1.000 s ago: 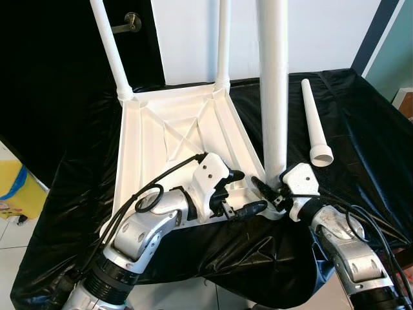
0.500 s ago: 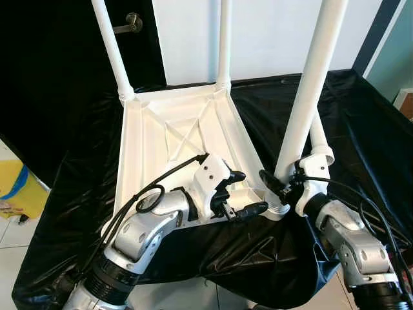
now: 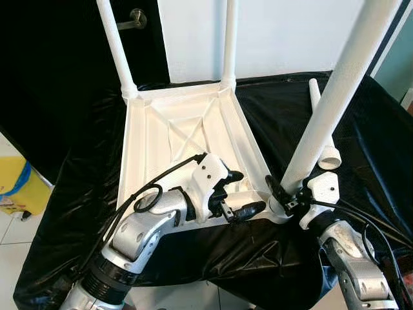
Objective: Building children table
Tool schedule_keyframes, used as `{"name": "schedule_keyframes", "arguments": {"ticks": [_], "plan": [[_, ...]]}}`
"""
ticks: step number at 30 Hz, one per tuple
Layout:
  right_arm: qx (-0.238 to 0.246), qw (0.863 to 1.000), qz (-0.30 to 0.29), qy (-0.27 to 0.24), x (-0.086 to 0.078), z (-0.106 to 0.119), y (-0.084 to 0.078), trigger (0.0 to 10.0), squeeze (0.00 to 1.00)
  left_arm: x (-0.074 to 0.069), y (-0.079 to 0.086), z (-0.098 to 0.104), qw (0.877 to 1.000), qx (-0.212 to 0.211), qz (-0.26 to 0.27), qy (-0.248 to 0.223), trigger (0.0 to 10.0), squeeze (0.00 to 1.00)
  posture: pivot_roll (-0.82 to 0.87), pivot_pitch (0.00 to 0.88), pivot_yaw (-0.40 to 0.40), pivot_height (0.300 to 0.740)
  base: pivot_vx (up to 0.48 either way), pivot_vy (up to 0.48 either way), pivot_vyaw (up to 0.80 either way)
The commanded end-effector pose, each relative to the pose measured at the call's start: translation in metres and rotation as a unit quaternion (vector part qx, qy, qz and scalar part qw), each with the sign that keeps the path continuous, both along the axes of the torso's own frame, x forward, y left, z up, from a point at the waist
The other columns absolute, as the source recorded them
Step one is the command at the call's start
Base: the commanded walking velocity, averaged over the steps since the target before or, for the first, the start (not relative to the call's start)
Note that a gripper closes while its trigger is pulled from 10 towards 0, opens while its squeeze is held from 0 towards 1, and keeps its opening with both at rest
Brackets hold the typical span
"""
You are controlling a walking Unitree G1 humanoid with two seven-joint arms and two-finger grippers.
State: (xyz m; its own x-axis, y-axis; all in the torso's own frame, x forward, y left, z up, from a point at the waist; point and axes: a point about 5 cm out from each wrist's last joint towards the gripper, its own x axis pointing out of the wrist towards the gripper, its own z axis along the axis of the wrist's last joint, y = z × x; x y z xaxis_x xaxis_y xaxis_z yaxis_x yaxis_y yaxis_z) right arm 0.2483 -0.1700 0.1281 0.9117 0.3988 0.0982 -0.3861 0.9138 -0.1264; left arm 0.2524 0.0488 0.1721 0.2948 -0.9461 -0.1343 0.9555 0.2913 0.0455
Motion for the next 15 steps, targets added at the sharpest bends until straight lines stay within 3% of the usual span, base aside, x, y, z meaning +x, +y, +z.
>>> {"name": "schedule_keyframes", "arguments": {"ticks": [1,4,10,13,15], "plan": [[-0.004,0.999,-0.008,0.034,-0.0026,-0.0165,-0.003,10.0,0.0,-0.0017,0.0016,0.0023,1.0,0.001,-0.031,-0.002,10.0,0.0,-0.15,0.037,0.041,0.74,0.0,0.0,0.0],[-0.017,1.0,0.005,0.018,-0.0036,-0.0148,-0.0004,10.0,0.0,-0.0014,0.0018,0.0027,1.0,0.002,-0.031,-0.003,10.0,0.0,-0.15,0.037,0.042,0.74,0.0,0.0,0.0],[0.004,1.0,0.008,0.02,-0.0082,-0.0219,-0.0016,10.0,0.0,-0.001,0.0014,0.0035,1.0,0.002,-0.03,-0.005,10.0,0.0,-0.14,0.037,0.038,0.74,0.0,0.0,0.0],[-0.003,1.0,0.004,-0.017,-0.0103,-0.0176,-0.0038,10.0,0.0,-0.0009,0.0015,0.0036,1.0,0.002,-0.03,-0.005,10.0,0.0,-0.14,0.037,0.037,0.74,0.0,0.0,0.0],[-0.018,1.0,-0.005,-0.015,-0.0091,-0.0204,-0.0056,10.0,0.0,-0.0008,0.0014,0.0037,1.0,0.002,-0.03,-0.005,10.0,0.0,-0.14,0.037,0.039,0.74,0.0,0.0,0.0]]}}
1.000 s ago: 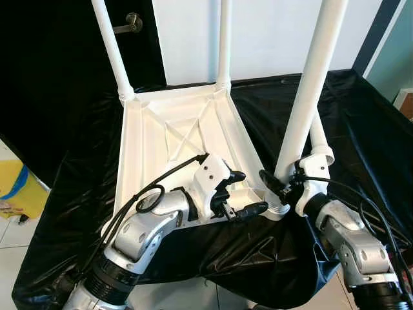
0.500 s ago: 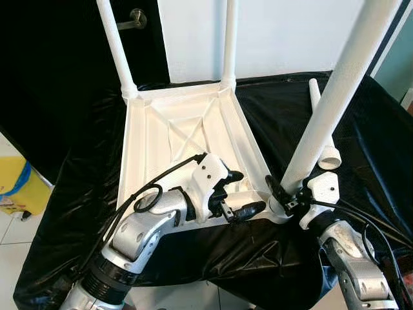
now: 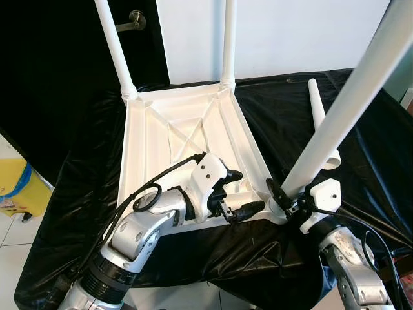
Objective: Building children table
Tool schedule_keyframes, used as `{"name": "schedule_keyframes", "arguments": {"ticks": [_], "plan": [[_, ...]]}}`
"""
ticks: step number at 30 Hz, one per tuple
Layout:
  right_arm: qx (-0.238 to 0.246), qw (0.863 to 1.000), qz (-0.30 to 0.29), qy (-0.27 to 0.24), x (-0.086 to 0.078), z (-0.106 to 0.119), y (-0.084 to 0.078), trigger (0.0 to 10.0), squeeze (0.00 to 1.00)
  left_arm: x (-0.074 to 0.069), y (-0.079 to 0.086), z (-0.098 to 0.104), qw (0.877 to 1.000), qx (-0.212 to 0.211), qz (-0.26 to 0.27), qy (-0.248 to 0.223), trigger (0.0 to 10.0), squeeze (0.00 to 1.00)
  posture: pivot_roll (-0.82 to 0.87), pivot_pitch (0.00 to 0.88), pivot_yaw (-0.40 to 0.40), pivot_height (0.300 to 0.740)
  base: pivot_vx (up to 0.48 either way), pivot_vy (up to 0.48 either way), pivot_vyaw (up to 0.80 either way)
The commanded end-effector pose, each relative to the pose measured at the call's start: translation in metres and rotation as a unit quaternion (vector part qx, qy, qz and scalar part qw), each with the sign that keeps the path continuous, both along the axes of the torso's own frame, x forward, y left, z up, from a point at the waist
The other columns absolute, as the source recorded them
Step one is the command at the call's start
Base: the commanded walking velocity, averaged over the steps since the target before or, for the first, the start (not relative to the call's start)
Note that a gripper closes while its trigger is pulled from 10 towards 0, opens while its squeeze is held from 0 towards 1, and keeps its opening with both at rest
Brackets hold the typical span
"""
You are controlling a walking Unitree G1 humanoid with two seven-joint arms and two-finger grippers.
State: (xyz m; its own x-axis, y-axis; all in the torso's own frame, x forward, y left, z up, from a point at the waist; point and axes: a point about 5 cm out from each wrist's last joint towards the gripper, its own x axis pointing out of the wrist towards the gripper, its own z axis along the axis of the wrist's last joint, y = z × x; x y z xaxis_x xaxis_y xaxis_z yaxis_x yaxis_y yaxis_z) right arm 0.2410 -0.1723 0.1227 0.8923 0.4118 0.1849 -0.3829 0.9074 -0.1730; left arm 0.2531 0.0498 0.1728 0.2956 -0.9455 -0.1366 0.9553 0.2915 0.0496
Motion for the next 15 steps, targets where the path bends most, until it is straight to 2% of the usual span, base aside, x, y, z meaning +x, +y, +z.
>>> {"name": "schedule_keyframes", "arguments": {"ticks": [1,5,11,13,15], "plan": [[-0.017,0.999,-0.015,0.037,-0.001,-0.016,-0.004,10.0,0.0,-0.001,0.0,0.003,1.0,0.001,-0.03,-0.003,10.0,0.0,-0.14,0.036,0.038,0.74,0.0,0.0,0.0],[-0.019,0.998,-0.002,0.052,0.002,-0.016,-0.001,10.0,0.0,0.0,0.0,0.004,1.0,0.002,-0.031,-0.005,10.0,0.0,-0.15,0.035,0.04,0.74,0.0,0.0,0.0],[-0.026,0.996,-0.013,0.083,0.008,-0.019,-0.002,10.0,0.0,0.0,0.0,0.005,0.999,0.002,-0.031,-0.006,10.0,0.0,-0.15,0.034,0.043,0.74,0.0,0.0,0.0],[-0.028,0.992,-0.031,0.119,0.015,-0.022,-0.004,10.0,0.0,0.0,-0.001,0.005,0.999,0.002,-0.032,-0.006,10.0,0.0,-0.15,0.035,0.039,0.74,0.0,0.0,0.0],[-0.028,0.991,-0.034,0.127,0.016,-0.024,-0.004,10.0,0.0,0.0,-0.001,0.005,0.999,0.002,-0.032,-0.006,10.0,0.0,-0.15,0.035,0.039,0.74,0.0,0.0,0.0]]}}
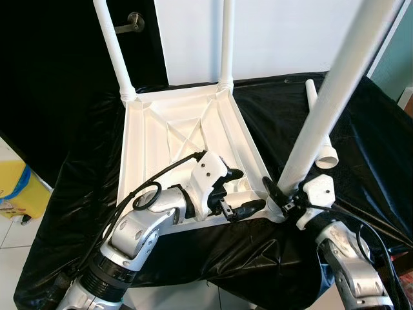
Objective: Building children table
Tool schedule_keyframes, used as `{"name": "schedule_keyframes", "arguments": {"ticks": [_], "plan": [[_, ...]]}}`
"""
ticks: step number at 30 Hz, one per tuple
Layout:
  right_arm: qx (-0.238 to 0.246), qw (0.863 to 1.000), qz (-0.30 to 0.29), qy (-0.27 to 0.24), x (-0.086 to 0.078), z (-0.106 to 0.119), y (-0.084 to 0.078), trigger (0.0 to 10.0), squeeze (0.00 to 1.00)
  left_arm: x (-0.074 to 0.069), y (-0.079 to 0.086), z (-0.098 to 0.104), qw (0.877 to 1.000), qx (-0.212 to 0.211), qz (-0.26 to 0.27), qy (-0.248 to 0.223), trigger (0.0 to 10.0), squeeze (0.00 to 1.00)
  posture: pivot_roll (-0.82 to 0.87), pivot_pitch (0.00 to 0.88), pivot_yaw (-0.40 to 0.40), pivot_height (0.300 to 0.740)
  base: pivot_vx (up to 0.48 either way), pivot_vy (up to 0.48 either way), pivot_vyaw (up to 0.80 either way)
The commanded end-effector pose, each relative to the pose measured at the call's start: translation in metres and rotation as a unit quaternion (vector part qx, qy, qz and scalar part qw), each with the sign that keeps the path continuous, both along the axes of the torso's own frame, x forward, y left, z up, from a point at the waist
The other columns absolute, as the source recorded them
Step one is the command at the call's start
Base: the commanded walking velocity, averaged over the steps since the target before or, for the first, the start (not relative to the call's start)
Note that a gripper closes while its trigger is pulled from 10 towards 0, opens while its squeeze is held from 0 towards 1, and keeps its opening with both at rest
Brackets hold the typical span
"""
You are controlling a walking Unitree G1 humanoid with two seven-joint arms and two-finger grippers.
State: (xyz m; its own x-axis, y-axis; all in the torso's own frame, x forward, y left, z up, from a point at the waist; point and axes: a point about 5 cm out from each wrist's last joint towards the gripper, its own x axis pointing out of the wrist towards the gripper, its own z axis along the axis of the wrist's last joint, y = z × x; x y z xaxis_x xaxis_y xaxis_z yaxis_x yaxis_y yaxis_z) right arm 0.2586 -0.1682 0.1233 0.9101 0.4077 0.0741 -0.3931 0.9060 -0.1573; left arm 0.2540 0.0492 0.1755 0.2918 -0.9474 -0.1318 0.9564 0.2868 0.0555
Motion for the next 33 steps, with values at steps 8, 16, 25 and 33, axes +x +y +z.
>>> {"name": "schedule_keyframes", "arguments": {"ticks": [8,16,25,33], "plan": [[0.019,0.993,-0.047,0.102,0.0022,-0.0249,-0.0093,10.0,0.0,-0.0013,0.0,0.0026,1.0,0.002,-0.027,-0.003,10.0,0.0,-0.14,0.035,0.036,0.74,0.0,0.0,0.0],[0.047,0.988,-0.071,0.127,0.0062,-0.0237,-0.0119,10.0,0.0,-0.0016,0.0001,0.0027,1.0,0.001,-0.027,-0.003,10.0,0.0,-0.15,0.038,0.036,0.74,0.0,0.0,0.0],[0.014,0.994,-0.067,0.083,0.0015,-0.0191,-0.0064,10.0,0.0,-0.0016,-0.0002,0.0029,1.0,0.0,-0.026,-0.003,10.0,0.0,-0.14,0.039,0.028,0.74,0.0,0.0,0.0],[0.053,0.985,-0.151,0.072,0.0028,-0.0167,-0.0065,10.0,0.0,-0.0022,-0.0004,0.0028,1.0,-0.002,-0.025,-0.004,10.0,0.0,-0.14,0.038,0.024,0.74,0.0,0.0,0.0]]}}
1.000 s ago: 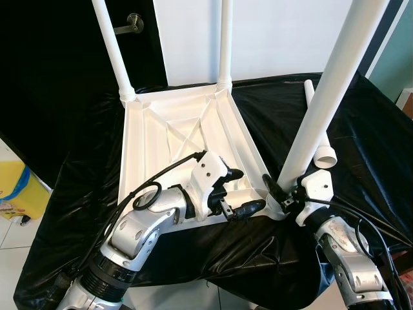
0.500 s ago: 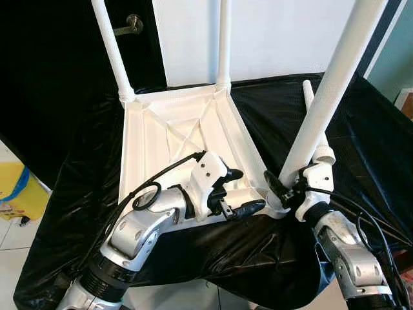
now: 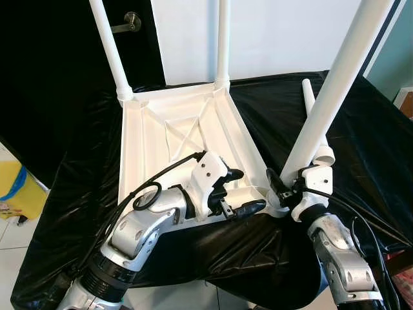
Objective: Building children table
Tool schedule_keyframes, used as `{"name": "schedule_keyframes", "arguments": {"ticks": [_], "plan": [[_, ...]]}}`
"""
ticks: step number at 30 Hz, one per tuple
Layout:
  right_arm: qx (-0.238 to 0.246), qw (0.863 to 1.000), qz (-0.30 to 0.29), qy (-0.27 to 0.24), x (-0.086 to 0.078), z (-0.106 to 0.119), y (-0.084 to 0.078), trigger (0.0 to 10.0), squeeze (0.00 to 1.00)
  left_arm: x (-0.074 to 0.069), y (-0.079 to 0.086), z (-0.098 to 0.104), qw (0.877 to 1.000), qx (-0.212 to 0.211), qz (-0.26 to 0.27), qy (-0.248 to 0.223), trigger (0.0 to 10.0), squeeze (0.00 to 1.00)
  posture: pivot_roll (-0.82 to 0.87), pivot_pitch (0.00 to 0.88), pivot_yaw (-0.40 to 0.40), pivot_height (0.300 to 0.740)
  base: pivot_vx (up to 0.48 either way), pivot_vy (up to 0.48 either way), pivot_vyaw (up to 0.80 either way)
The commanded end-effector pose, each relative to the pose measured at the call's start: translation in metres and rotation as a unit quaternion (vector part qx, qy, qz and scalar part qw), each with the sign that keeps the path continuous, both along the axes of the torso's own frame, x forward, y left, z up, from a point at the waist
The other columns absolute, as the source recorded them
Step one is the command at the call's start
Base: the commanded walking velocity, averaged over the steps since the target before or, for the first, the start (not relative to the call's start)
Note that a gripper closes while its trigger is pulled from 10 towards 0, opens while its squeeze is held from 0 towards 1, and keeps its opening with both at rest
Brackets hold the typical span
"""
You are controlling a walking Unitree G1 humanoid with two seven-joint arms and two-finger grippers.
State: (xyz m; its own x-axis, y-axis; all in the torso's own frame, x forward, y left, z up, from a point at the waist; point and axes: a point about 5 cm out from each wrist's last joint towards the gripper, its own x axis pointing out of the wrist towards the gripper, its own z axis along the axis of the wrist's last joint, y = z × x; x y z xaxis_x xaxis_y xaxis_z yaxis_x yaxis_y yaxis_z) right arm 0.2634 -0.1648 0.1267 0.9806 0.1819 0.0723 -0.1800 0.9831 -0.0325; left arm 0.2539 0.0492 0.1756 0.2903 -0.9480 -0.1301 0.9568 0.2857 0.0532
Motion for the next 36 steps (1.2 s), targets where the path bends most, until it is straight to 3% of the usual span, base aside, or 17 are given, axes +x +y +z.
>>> {"name": "schedule_keyframes", "arguments": {"ticks": [1,3,4,5,7,24,25,29,33,34,36], "plan": [[0.007,0.996,-0.067,0.055,-0.001,-0.021,-0.009,10.0,0.0,-0.002,-0.001,0.003,1.0,-0.002,-0.024,-0.004,10.0,0.0,-0.14,0.037,0.021,0.74,0.0,0.0,0.0],[0.007,0.996,-0.067,0.055,-0.001,-0.021,-0.009,10.0,0.0,-0.002,-0.001,0.003,1.0,-0.002,-0.024,-0.004,10.0,0.0,-0.14,0.037,0.021,0.74,0.0,0.0,0.0],[0.011,0.99,-0.129,0.053,0.002,-0.022,-0.008,10.0,0.0,-0.002,-0.001,0.003,1.0,-0.004,-0.023,-0.003,10.0,0.0,-0.14,0.037,0.017,0.74,0.0,0.0,0.0],[0.011,0.99,-0.129,0.053,0.002,-0.022,-0.008,10.0,0.0,-0.002,-0.001,0.003,1.0,-0.004,-0.023,-0.003,10.0,0.0,-0.14,0.037,0.017,0.74,0.0,0.0,0.0],[0.023,0.979,-0.197,0.053,0.007,-0.021,-0.001,10.0,0.0,-0.003,-0.002,0.003,1.0,-0.005,-0.022,-0.004,10.0,0.0,-0.13,0.036,0.014,0.74,0.0,0.0,0.0],[0.041,0.983,-0.179,0.019,0.013,-0.01,0.006,10.0,0.02,-0.002,-0.005,0.004,1.0,-0.009,-0.025,-0.007,10.0,0.0,-0.14,0.028,0.011,0.74,0.0,0.0,0.0],[0.051,0.986,-0.158,-0.001,0.013,-0.005,0.005,10.0,1.0,-0.002,-0.006,0.004,1.0,-0.01,-0.025,-0.007,10.0,0.0,-0.15,0.028,0.011,0.74,0.0,0.0,0.0],[0.053,0.991,-0.116,-0.03,0.014,0.004,-0.003,10.0,1.0,-0.003,-0.008,0.004,0.999,-0.013,-0.029,-0.007,10.0,0.0,-0.15,0.031,0.013,0.74,0.0,0.0,0.0],[0.037,0.996,-0.077,-0.018,0.014,0.001,-0.01,10.0,1.0,-0.005,-0.01,0.002,0.999,-0.013,-0.033,-0.004,10.0,0.0,-0.16,0.035,0.015,0.74,0.0,0.0,0.0],[0.04,0.997,-0.06,-0.014,0.013,0.001,-0.012,10.0,0.0,-0.005,-0.01,0.002,0.999,-0.013,-0.034,-0.004,10.0,0.0,-0.16,0.037,0.014,0.74,0.0,0.0,0.0],[0.034,0.998,-0.047,-0.017,0.012,0.001,-0.013,10.0,0.0,-0.005,-0.011,0.002,0.999,-0.013,-0.034,-0.003,10.0,0.0,-0.16,0.037,0.014,0.74,0.0,0.0,0.0]]}}
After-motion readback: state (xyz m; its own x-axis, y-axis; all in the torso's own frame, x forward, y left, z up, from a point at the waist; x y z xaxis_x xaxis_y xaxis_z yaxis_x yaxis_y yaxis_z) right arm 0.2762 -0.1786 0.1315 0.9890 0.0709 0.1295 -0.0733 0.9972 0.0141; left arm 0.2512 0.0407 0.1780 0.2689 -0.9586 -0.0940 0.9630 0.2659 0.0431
